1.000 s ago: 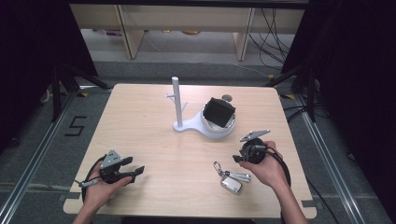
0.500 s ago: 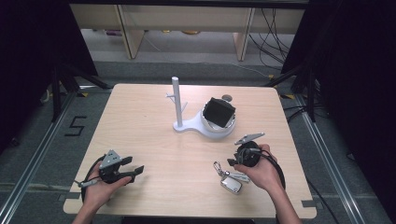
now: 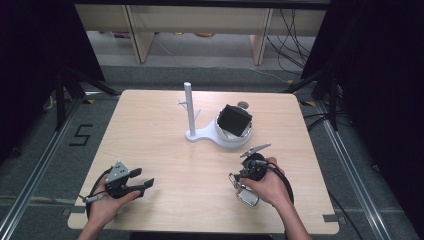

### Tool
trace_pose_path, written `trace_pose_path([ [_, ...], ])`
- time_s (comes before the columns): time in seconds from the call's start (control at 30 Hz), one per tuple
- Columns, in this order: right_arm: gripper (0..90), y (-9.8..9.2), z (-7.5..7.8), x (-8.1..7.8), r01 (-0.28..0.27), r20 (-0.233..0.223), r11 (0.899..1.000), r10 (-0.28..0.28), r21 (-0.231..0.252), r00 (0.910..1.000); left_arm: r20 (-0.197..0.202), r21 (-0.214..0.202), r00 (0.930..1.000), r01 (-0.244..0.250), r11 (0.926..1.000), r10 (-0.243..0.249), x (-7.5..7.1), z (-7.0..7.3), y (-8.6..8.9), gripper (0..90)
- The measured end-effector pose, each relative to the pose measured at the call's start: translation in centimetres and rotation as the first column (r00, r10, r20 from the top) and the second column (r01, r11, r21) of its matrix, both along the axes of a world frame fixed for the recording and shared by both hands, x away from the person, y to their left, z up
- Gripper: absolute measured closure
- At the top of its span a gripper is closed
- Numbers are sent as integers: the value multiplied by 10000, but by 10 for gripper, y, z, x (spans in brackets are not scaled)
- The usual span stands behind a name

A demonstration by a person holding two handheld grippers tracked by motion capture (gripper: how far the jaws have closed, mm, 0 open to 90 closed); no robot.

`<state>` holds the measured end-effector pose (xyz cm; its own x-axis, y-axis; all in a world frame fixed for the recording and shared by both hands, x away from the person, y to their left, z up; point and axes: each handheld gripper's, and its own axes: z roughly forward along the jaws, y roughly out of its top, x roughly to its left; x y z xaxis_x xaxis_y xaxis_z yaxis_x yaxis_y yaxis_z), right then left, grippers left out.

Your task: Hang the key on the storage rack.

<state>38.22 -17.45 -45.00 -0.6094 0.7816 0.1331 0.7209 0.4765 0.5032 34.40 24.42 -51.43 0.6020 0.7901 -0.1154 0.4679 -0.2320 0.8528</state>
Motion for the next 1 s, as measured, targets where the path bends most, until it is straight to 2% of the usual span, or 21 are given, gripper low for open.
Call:
trace_pose_path([
  [0.1,687,4,-3,3,-52,-8,9999,51,-102,10000,-31,155,10000,-34,9999,34,0,0,0,332],
  [0.2,694,8,-5,5,57,-173,9999,-60,-155,9998,-37,142,10000,-28,9999,29,0,-1,-1,332],
  [0.33,701,12,-8,7,200,-578,9996,-212,-220,9981,-61,72,10000,45,10000,-45,0,-2,-2,332],
  [0.43,696,13,-12,10,2,-800,9996,-25,-286,9968,-58,80,10000,40,10000,-40,0,-2,-1,332],
  [0.47,696,15,-12,10,164,-868,9992,-197,-377,9960,-55,77,10000,40,10000,-40,0,-2,-1,332],
  [0.53,696,16,-13,12,89,-933,9989,-132,-464,9956,-49,82,10000,46,10000,-46,0,-2,-1,332],
  [0.57,696,18,-14,13,339,-1058,9976,-401,-597,9936,-47,91,10000,47,9999,-47,0,-1,-1,332],
  [0.63,696,20,-14,15,438,-1147,9964,-521,-730,9920,-50,86,10000,55,9999,-55,0,-1,-1,332],
  [0.7,699,21,-16,18,214,-1224,9972,-302,-723,9920,-68,63,10000,45,10000,-44,0,-2,-2,332],
  [0.8,701,23,-18,22,227,-1479,9939,-386,-1077,9883,-75,99,10000,5,10000,-4,0,-2,-2,332],
  [0.83,702,26,-17,22,435,-1768,9911,-656,-1261,9821,-74,106,10000,24,9999,-24,0,-2,-2,332],
  [0.87,702,26,-19,24,315,-1690,9906,-540,-1331,9841,-67,111,10000,13,9999,-13,0,-2,-2,332],
  [0.9,702,27,-18,24,659,-1935,9837,-983,-1674,9762,-70,108,10000,15,9999,-14,0,-2,-2,331],
  [1.0,700,28,-20,27,644,-2146,9798,-1054,-1895,9710,-70,115,10000,52,9999,-51,0,-2,-2,332],
])
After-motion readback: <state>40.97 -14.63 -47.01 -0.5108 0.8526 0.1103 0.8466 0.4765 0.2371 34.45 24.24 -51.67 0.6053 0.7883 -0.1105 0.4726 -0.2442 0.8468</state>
